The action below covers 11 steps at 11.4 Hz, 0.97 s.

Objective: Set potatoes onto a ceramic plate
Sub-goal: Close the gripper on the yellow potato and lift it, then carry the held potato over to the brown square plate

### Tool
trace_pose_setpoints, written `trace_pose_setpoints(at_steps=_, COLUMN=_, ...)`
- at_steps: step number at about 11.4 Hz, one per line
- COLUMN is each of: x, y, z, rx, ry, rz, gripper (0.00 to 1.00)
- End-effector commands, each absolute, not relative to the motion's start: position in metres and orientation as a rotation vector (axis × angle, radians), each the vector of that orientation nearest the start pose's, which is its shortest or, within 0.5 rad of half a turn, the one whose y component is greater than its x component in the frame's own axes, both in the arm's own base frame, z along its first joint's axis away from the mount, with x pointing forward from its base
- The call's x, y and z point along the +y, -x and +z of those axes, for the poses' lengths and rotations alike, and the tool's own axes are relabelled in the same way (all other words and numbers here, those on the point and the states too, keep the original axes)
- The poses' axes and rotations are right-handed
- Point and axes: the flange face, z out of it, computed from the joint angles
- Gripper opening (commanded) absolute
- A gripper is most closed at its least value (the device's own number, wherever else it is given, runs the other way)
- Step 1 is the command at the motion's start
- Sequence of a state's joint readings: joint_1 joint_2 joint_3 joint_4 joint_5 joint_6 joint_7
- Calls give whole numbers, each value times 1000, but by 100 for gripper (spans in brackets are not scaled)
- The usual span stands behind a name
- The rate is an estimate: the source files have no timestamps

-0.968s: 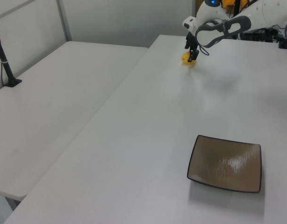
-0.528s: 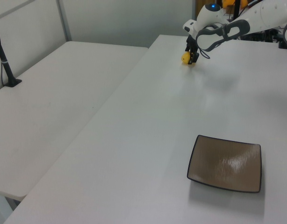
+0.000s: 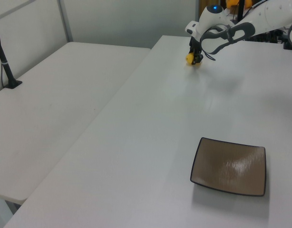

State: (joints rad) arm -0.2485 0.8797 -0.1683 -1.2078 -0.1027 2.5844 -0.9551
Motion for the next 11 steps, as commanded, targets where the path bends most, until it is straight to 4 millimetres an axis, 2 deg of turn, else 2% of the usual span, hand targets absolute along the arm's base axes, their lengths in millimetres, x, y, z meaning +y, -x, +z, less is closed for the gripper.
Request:
trace_pose_setpoints(at_steps=1, x=-280, y=-747, z=308, rx=-1278, ry=3355, rz=-479, gripper=0)
trace_pose_setpoints(at_steps=2, x=-281, y=-742, z=315, rx=-1266, ry=3355, rz=-480, gripper=0)
trace_pose_setpoints(at_steps=3, x=-282, y=-738, z=330, rx=-1254, ry=3361, rz=-496, gripper=0)
trace_pose_setpoints(at_steps=5, x=-278, y=-728, z=367, rx=-1216, ry=3365, rz=-541, gripper=0)
trace_pose_setpoints(at_steps=7, x=-275, y=-705, z=401, rx=-1174, ry=3362, rz=-543, gripper=0)
trace_pose_setpoints(at_steps=10, x=-265, y=-674, z=472, rx=-1053, ry=3304, rz=-403, gripper=0)
trace_pose_setpoints(at_steps=11, x=-254, y=-663, z=498, rx=-986, ry=3251, rz=-395, gripper=0)
